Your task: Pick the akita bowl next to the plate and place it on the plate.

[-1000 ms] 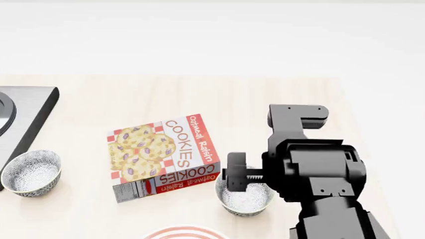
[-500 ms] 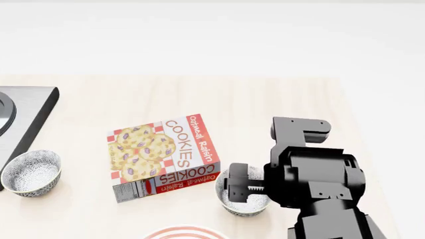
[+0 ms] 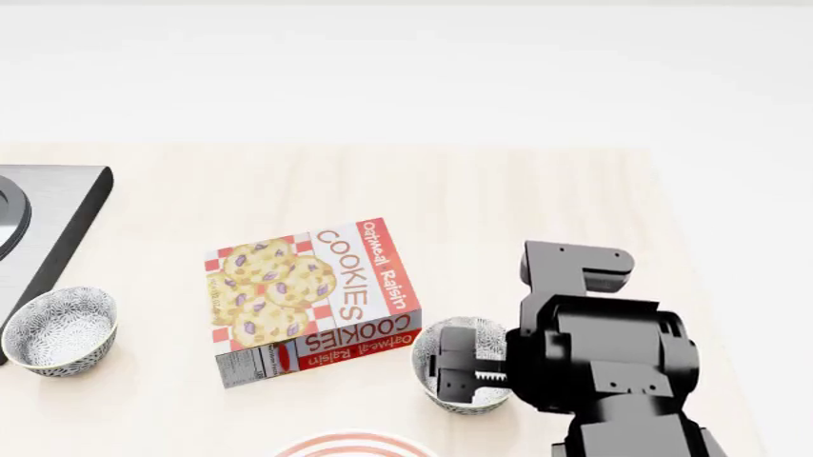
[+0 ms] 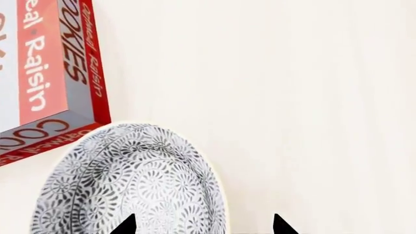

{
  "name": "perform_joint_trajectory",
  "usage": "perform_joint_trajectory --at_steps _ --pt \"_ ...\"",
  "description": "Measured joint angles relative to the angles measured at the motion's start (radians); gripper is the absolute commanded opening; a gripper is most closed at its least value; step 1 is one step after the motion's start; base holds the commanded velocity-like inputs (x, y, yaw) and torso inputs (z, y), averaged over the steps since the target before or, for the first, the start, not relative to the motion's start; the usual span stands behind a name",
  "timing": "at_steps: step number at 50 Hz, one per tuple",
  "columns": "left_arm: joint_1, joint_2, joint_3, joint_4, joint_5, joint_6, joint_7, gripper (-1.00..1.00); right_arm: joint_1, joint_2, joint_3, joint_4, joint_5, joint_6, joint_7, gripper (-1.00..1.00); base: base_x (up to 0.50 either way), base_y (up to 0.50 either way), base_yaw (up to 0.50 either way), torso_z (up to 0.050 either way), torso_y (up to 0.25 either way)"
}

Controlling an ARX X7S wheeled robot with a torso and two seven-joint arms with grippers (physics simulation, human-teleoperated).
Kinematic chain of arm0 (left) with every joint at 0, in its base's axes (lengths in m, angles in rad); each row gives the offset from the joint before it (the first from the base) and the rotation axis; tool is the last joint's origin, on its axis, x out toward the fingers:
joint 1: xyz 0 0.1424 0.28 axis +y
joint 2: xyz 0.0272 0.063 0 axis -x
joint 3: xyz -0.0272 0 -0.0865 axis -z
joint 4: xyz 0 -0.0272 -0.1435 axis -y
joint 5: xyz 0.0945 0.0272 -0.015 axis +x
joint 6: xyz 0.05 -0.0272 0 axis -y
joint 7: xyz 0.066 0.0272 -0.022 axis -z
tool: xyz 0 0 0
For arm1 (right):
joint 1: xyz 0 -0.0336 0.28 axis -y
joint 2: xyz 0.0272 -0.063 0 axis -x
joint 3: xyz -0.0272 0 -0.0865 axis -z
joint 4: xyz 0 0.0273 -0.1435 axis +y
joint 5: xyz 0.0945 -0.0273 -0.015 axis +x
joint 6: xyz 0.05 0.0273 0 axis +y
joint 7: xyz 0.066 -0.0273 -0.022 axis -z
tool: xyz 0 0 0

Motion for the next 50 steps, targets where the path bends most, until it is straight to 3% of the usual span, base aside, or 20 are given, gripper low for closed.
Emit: perform_joint_trajectory --at_steps 1,19,37,50 --pt "0.0 0.0 0.0 0.0 0.0 0.0 0.0 1.0 -0.001 0.0 0.003 0.0 -0.004 -0.001 -0.001 -1.0 0.0 0.0 0.0 0.0 0.0" --pt "-0.001 -0.003 0.004 -0.003 -0.003 0.003 -0.004 1.0 -0.042 0.007 0.033 -0.108 -0.039 -0.003 0.019 -1.0 0.0 0.0 0.0 0.0 0.0" --pt "-0.001 -0.006 0.007 -0.003 -0.007 0.003 -0.008 1.0 -0.253 0.08 0.11 -0.799 0.031 0.273 0.115 -1.0 0.0 0.0 0.0 0.0 0.0" --pt "0.001 -0.008 0.008 0.0 -0.011 0.003 -0.012 1.0 -0.321 0.094 0.186 -1.116 0.092 0.425 0.173 -1.0 0.0 0.0 0.0 0.0 0.001"
